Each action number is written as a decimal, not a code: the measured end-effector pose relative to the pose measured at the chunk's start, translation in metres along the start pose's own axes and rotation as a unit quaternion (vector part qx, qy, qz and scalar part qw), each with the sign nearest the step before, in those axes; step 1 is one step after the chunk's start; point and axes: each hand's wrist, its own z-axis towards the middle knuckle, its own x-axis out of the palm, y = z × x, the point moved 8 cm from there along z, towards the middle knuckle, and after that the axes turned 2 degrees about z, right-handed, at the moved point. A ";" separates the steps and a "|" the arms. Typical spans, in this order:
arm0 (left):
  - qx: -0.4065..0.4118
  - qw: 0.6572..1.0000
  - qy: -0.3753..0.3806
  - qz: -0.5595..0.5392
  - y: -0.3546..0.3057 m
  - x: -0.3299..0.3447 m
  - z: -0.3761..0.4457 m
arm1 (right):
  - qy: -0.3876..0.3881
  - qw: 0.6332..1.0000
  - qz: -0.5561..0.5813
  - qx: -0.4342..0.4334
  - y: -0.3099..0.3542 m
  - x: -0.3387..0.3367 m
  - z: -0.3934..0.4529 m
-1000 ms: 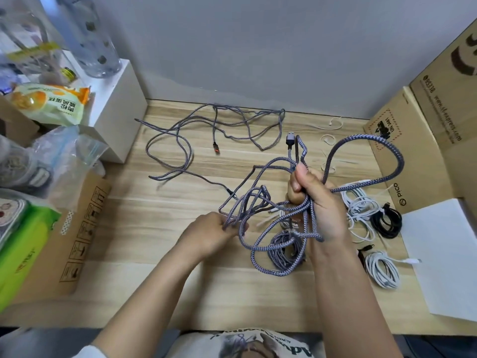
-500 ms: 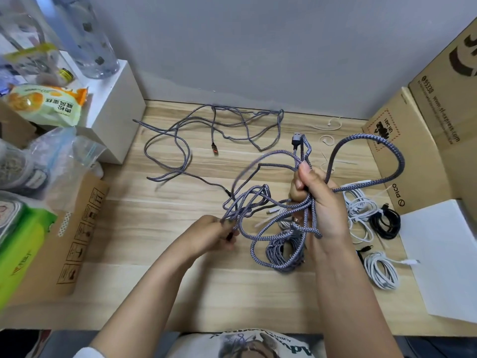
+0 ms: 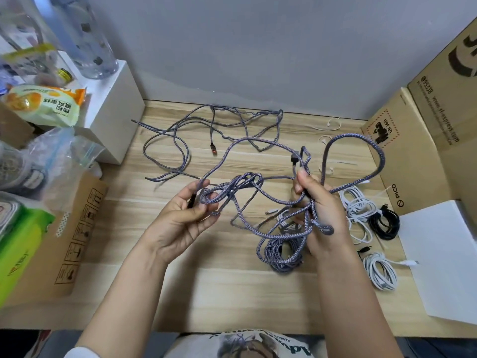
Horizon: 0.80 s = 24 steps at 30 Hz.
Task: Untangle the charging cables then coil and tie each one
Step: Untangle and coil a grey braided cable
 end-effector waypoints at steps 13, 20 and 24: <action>0.003 0.985 0.021 0.169 -0.028 0.000 -0.008 | 0.082 0.992 -0.099 -0.010 -0.004 0.023 -0.012; 0.013 0.929 0.000 0.369 -0.028 0.028 -0.013 | 0.117 0.991 -0.059 0.011 -0.012 0.036 -0.017; 0.003 0.940 -0.001 0.342 -0.026 0.029 -0.013 | 0.107 0.993 -0.001 -0.048 -0.004 0.039 -0.020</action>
